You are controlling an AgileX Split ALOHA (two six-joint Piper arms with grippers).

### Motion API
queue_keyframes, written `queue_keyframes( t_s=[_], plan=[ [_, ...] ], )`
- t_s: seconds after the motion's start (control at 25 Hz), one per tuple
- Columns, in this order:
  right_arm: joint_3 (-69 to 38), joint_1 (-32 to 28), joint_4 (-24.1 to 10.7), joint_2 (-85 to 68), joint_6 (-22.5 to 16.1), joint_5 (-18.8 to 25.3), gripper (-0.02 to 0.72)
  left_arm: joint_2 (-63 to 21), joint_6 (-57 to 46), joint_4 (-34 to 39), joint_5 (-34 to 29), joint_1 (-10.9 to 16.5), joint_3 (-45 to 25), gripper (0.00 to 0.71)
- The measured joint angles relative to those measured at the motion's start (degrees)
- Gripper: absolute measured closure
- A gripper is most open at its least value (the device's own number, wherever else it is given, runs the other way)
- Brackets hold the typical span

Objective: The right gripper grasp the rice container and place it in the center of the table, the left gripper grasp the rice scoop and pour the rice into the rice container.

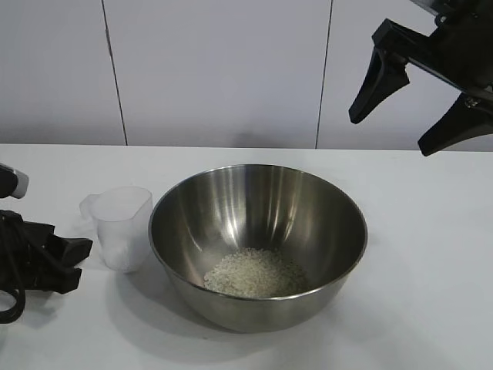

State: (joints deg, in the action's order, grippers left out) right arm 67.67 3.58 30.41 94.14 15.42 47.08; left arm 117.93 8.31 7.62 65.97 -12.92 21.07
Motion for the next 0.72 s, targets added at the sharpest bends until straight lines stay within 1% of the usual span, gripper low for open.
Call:
queue_keyframes(
  t_s=[0.04,0.16,0.2,0.28,0.36,0.4,0.44,0.56,0.64,0.72],
  plan=[
    [0.0,0.0,0.0,0.0,0.0,0.0,0.064,-1.4,-0.1,-0.7,0.0,0.0,-0.7,0.219],
    [0.0,0.0,0.0,0.0,0.0,0.1,0.064,-5.6,-0.1,-2.3,0.1,0.0,-3.1,0.105],
    [0.0,0.0,0.0,0.0,0.0,0.1,0.064,-7.0,-0.1,-2.6,0.2,0.0,-4.0,0.081],
    [0.0,0.0,0.0,0.0,0.0,0.1,0.064,-9.6,-0.7,-3.0,0.1,0.0,-5.6,0.05],
    [0.0,0.0,0.0,0.0,0.0,0.1,0.064,-12.5,-3.3,-3.4,-0.3,0.0,-6.5,0.039],
    [0.0,0.0,0.0,0.0,0.0,0.1,0.064,-14.5,-4.9,-3.6,-1.4,0.0,-6.6,0.035],
    [0.0,0.0,0.0,0.0,0.0,0.1,0.064,-16.6,-6.7,-3.6,-3.8,0.0,-6.6,0.034],
    [0.0,0.0,0.0,0.0,0.0,0.1,0.064,-23.1,-11.3,-2.8,-13.7,0.0,-6.0,0.032],
    [0.0,0.0,0.0,0.0,0.0,0.1,0.064,-28.1,-16.2,0.0,-22.9,0.0,-4.0,0.032],
    [0.0,0.0,0.0,0.0,0.0,0.1,0.064,-32.3,-23.2,5.5,-33.1,0.0,-0.8,0.032]
  ],
)
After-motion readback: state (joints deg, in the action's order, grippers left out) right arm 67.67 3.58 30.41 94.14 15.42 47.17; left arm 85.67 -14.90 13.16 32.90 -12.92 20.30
